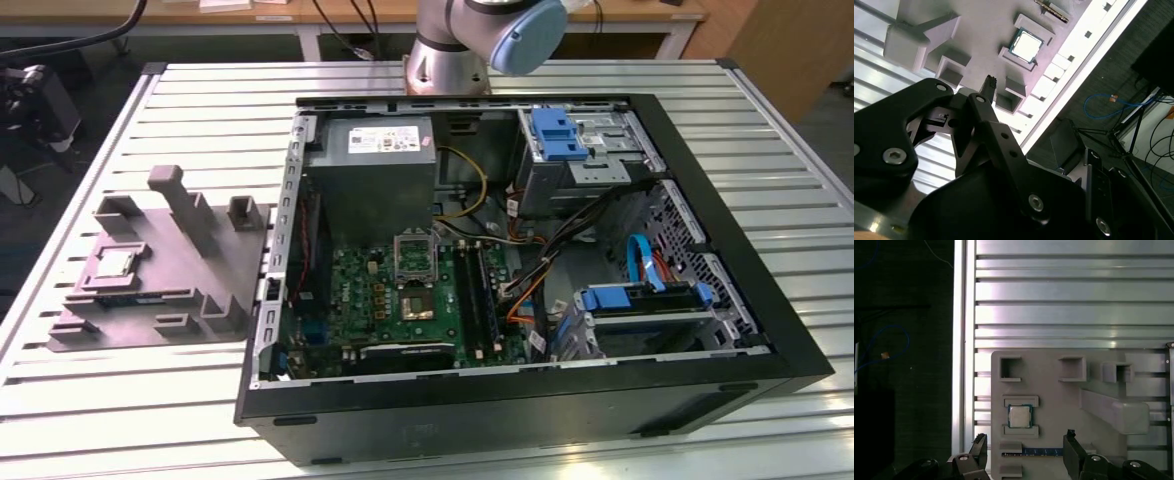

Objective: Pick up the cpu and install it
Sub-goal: 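Pick up the cpu and move it towards the insertion slot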

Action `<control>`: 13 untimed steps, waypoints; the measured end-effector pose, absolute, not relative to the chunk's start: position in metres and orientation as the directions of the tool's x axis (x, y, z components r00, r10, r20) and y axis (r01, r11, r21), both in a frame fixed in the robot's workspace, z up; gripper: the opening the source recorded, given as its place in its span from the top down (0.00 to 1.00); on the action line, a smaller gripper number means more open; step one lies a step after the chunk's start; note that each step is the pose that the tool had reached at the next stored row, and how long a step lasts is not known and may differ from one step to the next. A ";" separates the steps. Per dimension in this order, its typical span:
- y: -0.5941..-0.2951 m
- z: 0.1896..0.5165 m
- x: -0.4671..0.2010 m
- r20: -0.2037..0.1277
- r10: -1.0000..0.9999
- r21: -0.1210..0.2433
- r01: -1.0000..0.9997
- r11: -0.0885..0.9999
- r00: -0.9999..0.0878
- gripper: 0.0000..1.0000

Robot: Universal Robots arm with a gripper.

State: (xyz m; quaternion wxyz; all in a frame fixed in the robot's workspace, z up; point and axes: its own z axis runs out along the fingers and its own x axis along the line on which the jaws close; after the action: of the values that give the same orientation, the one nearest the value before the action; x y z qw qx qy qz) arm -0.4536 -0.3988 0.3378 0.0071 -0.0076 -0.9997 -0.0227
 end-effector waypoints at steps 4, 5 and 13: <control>-0.399 0.337 -0.454 0.015 0.015 0.045 0.016 0.999 -1.000 0.29; -0.399 0.330 -0.454 0.015 0.015 0.045 0.016 0.999 -1.000 0.29; -0.399 0.324 -0.454 0.015 0.015 0.045 0.016 0.999 -1.000 0.29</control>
State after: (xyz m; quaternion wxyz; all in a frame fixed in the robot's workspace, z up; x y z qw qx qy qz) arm -0.4536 -0.3988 0.3237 0.0072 -0.0076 -0.9997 -0.0227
